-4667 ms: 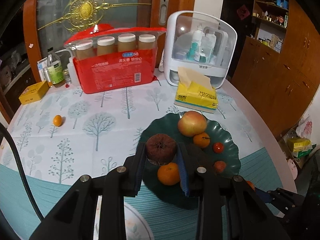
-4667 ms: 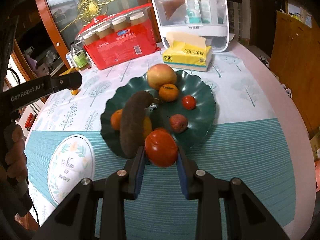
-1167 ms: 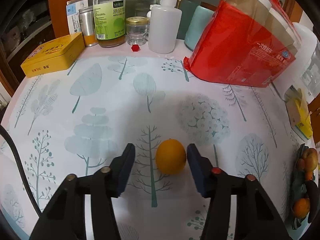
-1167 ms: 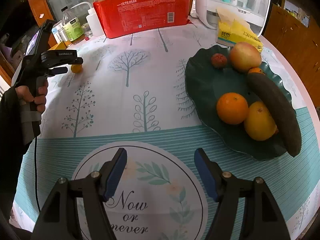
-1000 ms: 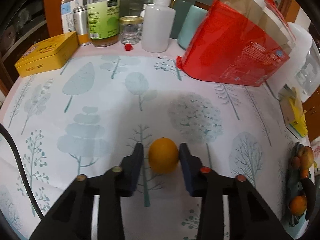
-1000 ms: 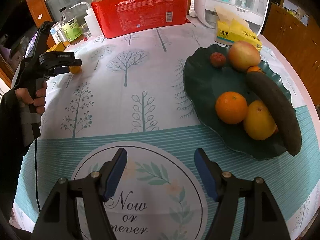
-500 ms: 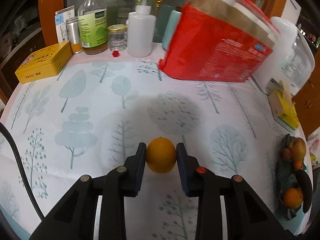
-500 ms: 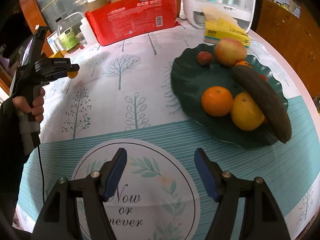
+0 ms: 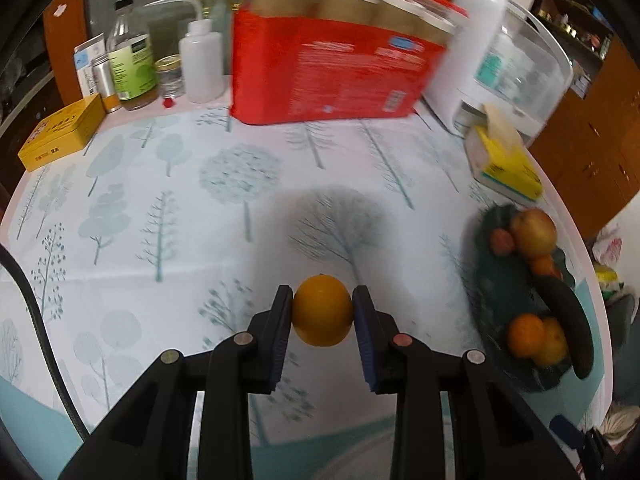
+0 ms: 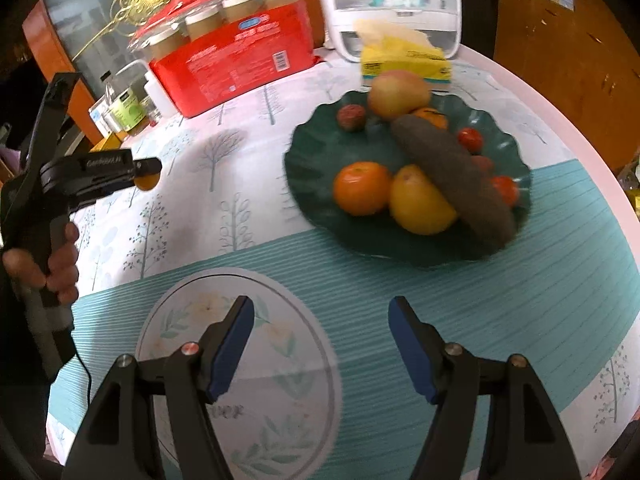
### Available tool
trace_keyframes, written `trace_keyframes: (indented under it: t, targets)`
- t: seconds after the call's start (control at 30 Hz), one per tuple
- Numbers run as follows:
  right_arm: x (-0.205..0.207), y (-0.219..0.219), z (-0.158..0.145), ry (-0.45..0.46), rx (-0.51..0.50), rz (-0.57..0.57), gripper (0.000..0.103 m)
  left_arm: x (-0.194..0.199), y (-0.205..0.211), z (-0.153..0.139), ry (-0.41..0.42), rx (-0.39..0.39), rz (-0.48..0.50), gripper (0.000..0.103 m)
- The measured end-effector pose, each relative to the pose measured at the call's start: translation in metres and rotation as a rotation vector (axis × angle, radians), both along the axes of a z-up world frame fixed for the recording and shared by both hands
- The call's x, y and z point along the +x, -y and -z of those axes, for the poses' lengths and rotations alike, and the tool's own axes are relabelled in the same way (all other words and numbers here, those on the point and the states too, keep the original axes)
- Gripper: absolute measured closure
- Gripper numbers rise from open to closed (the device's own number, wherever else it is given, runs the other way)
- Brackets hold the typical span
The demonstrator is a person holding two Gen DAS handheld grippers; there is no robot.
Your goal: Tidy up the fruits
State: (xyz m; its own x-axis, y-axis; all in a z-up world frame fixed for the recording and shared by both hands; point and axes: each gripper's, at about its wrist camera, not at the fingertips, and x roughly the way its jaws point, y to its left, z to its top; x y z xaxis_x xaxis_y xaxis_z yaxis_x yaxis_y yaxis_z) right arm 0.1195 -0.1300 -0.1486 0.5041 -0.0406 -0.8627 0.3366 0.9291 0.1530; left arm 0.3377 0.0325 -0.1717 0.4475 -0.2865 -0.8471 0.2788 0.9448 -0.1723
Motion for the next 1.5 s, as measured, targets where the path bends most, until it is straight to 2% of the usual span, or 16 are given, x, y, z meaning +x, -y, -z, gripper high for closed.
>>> trace_keyframes:
  t: [0.2, 0.4, 0.93, 1.0, 1.03, 1.07, 1.27, 1.5]
  targets:
    - [-0.021, 0.038, -0.01, 0.023, 0.018, 0.029, 0.033, -0.029, 0.031, -0.005, -0.04, 0.01, -0.003, 0.074]
    - [-0.04, 0.08, -0.02, 0.043, 0.02, 0.042, 0.033, -0.049, 0.069, -0.015, -0.042, 0.015, -0.008, 0.074]
    - [-0.054, 0.183, -0.041, 0.075, -0.004, -0.068, 0.033, -0.068, 0.176, -0.042, -0.02, -0.018, -0.038, 0.073]
    - [-0.052, 0.19, -0.04, 0.074, -0.003, -0.084, 0.033, -0.071, 0.182, -0.045, -0.016, -0.023, -0.047, 0.058]
    - [-0.052, 0.192, -0.04, 0.073, -0.001, -0.089, 0.033, -0.072, 0.182, -0.046, -0.013, -0.02, -0.055, 0.042]
    - [-0.051, 0.194, -0.04, 0.072, 0.001, -0.096, 0.033, -0.075, 0.182, -0.049, 0.001, -0.012, -0.074, 0.037]
    - [-0.05, 0.189, -0.039, 0.076, 0.016, -0.148, 0.033, -0.09, 0.158, -0.052, -0.003, 0.014, -0.136, 0.03]
    - [-0.052, 0.166, -0.041, 0.07, 0.021, -0.192, 0.033, -0.134, 0.11, -0.041, -0.078, 0.032, -0.206, 0.028]
